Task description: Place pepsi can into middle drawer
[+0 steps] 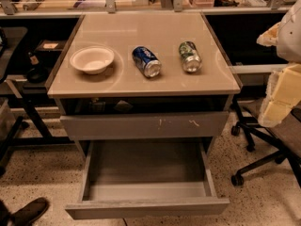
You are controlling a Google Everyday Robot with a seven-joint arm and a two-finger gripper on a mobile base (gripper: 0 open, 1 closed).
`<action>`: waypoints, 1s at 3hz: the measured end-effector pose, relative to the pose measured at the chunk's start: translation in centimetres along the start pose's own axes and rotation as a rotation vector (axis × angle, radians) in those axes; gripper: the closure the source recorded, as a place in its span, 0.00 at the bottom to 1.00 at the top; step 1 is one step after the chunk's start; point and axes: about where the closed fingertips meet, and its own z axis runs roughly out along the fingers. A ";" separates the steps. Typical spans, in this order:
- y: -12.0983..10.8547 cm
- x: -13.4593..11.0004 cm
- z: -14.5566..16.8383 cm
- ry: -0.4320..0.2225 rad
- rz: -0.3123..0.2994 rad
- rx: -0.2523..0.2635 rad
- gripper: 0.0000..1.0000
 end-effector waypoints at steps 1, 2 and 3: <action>0.0 0.0 0.0 0.000 0.000 0.000 0.00; -0.7 -2.0 0.1 -0.008 0.049 -0.002 0.00; -1.9 -6.7 0.2 -0.016 0.091 -0.007 0.00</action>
Offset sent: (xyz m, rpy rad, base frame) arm 0.0429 0.0663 0.0120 0.0840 0.0487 -0.1713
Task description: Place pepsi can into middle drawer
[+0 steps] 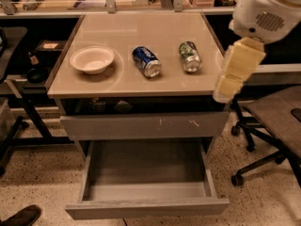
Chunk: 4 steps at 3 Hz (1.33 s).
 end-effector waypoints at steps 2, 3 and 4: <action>-0.1 -1.1 0.1 -0.025 0.018 0.018 0.00; -0.6 -3.7 1.8 -0.050 0.052 0.025 0.00; -1.7 -6.4 3.6 -0.066 0.083 0.012 0.00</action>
Offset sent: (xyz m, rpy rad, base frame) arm 0.0034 0.0122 -0.0030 0.0315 -0.0125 -0.0291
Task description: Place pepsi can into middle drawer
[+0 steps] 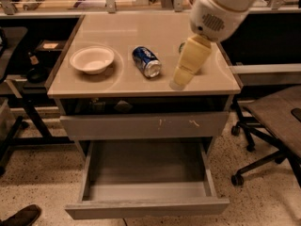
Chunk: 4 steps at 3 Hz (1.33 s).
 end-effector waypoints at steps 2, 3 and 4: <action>-0.8 -2.0 2.3 -0.007 0.009 -0.051 0.00; -0.5 -3.5 3.9 -0.017 0.040 -0.037 0.00; -1.8 -5.4 6.7 -0.009 0.103 -0.047 0.00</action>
Offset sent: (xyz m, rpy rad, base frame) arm 0.0177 0.0163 -0.0110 0.0232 0.0373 0.0069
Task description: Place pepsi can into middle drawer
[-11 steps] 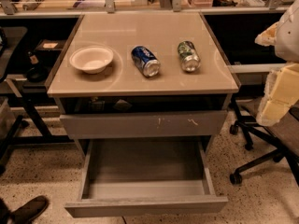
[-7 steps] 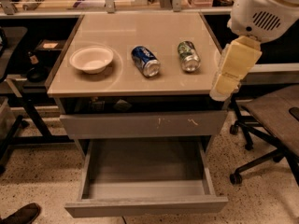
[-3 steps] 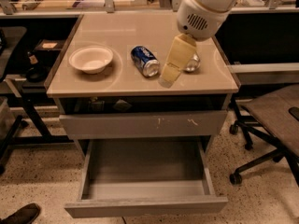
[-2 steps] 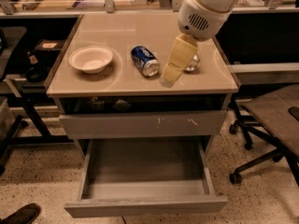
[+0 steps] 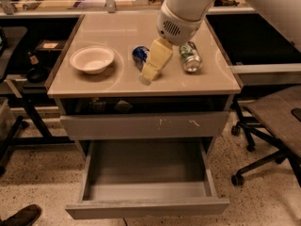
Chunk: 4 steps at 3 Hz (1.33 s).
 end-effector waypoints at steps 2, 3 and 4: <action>-2.9 -3.4 4.2 0.020 0.073 -0.038 0.00; -5.3 -5.0 7.1 0.032 0.116 -0.072 0.00; -5.4 -5.1 7.2 0.030 0.117 -0.071 0.00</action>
Offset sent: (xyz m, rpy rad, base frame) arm 0.0812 0.0342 -0.0352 0.0318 0.0944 -0.0844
